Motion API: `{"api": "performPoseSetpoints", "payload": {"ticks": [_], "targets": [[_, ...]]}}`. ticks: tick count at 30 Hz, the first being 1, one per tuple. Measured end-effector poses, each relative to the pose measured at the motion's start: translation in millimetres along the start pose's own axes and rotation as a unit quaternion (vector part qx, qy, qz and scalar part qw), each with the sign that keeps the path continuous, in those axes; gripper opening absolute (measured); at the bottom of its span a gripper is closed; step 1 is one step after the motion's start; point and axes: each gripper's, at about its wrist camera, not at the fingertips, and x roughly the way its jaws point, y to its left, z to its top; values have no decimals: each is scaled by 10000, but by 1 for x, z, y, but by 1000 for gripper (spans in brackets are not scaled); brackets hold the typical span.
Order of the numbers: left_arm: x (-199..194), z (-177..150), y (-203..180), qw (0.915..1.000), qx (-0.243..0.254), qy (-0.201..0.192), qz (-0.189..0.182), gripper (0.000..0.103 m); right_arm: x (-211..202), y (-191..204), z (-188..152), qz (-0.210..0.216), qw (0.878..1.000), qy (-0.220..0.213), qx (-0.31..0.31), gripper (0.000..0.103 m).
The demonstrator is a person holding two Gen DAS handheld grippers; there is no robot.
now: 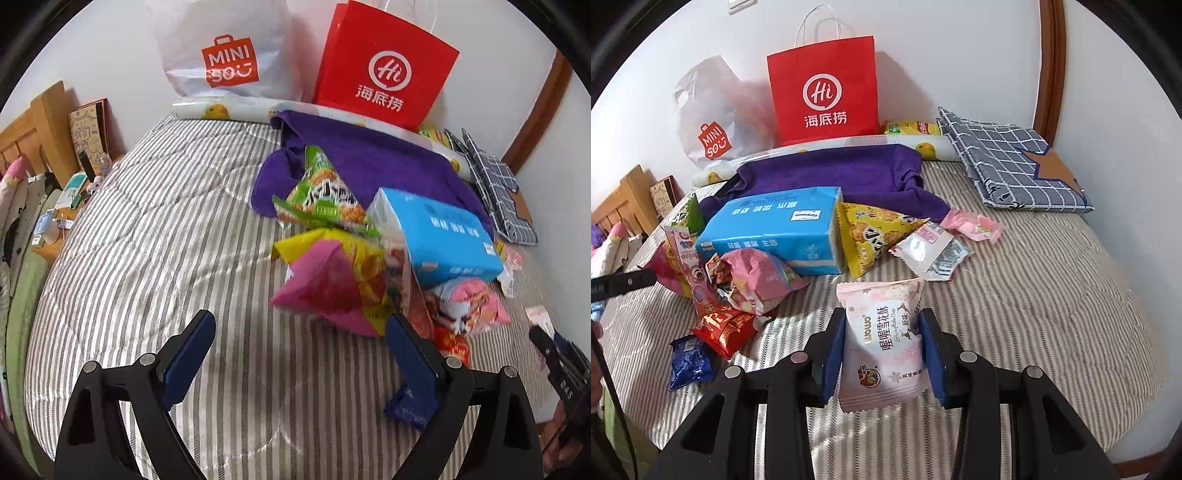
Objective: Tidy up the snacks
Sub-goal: 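Grasp the green triangular snack bag with the left tool while the right tool holds the pink packet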
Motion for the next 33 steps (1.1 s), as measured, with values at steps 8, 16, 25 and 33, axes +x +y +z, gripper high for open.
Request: {"api": "performPoseSetpoints", "payload": {"ticks": [8, 16, 25, 33], "targets": [[2, 25, -9, 9998, 56, -157, 109, 93, -3, -20, -1, -29, 9999, -4, 114, 38], [9, 57, -15, 9992, 113, -261, 265, 93, 6, -28, 2, -6, 9998, 98, 179, 38], [47, 75, -18, 9996, 147, 66, 239, 87, 21, -29, 7, -88, 9996, 203, 183, 38], [62, 71, -11, 9997, 52, 232, 16, 65, 30, -25, 8, -127, 9992, 314, 192, 38]]}}
